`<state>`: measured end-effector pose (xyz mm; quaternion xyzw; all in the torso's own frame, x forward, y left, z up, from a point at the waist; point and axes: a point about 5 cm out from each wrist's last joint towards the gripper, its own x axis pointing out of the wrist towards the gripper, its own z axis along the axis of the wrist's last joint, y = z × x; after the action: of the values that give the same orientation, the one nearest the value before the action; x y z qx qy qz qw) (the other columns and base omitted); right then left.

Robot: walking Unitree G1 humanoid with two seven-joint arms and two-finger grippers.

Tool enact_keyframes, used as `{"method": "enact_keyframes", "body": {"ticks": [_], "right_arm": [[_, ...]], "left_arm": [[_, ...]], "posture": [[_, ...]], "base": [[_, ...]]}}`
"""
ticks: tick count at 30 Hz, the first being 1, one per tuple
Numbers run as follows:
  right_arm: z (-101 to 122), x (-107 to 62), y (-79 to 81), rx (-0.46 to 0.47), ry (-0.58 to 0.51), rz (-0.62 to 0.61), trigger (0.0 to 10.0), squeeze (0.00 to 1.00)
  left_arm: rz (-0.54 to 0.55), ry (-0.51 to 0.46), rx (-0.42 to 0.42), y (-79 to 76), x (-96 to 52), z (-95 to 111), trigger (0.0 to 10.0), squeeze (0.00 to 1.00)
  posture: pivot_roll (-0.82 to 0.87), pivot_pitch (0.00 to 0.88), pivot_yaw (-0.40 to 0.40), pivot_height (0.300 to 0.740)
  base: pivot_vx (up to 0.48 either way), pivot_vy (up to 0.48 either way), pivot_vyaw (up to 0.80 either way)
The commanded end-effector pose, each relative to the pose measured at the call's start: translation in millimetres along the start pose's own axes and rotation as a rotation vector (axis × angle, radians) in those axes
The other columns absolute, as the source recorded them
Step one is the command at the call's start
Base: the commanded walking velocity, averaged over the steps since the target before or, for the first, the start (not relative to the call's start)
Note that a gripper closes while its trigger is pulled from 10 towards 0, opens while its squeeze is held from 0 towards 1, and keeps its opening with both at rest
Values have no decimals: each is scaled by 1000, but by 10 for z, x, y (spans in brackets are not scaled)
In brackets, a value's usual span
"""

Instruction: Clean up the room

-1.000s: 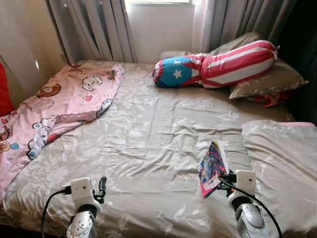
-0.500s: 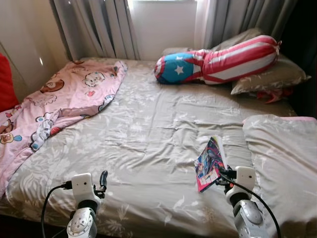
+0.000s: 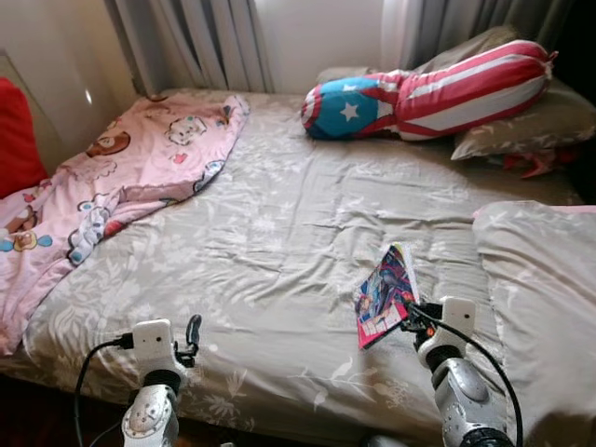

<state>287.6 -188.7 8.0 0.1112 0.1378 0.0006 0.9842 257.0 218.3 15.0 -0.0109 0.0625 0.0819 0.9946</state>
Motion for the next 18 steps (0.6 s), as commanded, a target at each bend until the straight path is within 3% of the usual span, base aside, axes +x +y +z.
{"method": "enact_keyframes", "body": {"ticks": [1,12,18], "right_arm": [[64,12,32,8,-54,18,10000,0],[83,31,54,19,-60,25,10000,0],[90,39,52,25,-60,22,10000,0]], "left_arm": [[10,4,5,31,-1,7,10000,0],[16,7,4,56,0,6,10000,0],[15,7,4,56,0,4,10000,0]], "posture": [[-9,58,20,637],[-5,56,19,637],[-2,54,21,637]], "base": [[0,0,0],[0,0,0],[284,0,0]]}}
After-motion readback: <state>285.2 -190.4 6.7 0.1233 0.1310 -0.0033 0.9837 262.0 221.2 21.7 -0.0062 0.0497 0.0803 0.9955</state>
